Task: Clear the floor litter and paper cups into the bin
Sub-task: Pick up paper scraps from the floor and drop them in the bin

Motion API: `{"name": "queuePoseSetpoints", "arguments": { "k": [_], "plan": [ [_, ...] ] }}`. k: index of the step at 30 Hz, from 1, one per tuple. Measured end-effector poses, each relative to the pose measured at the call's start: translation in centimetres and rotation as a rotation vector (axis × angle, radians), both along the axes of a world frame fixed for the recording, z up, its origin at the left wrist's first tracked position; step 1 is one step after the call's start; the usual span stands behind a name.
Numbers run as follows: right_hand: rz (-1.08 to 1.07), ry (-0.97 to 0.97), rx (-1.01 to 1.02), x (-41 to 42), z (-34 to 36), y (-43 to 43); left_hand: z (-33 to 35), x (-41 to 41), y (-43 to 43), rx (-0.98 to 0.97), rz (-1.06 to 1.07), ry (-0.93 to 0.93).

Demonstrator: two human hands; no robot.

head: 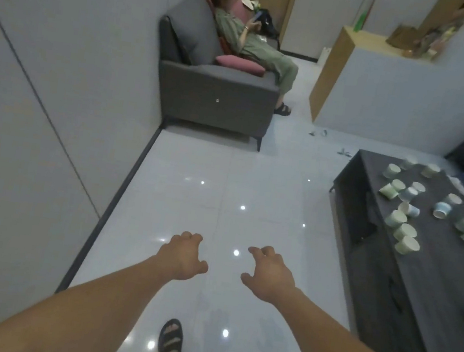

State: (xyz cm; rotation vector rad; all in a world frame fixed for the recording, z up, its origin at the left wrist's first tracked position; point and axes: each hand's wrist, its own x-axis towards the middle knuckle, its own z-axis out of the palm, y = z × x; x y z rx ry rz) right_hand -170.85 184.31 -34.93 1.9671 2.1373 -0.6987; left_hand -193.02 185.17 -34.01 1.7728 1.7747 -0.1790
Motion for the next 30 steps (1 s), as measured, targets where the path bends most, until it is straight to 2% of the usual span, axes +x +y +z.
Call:
{"name": "queuePoseSetpoints", "arguments": {
  "k": [12, 22, 30],
  "plan": [
    [-0.296, 0.035, 0.048, 12.9, 0.7, 19.5, 2.5, 14.6, 26.0, 0.060, -0.304, 0.028],
    [-0.302, 0.042, 0.077, 26.9, 2.4, 37.3, 3.4, 29.3, 42.9, 0.060, -0.348, 0.031],
    [-0.301, -0.027, 0.067, 34.1, 1.8, 52.5, 1.7, 36.4, 58.4, 0.042, -0.389, 0.027]
  ]
}}
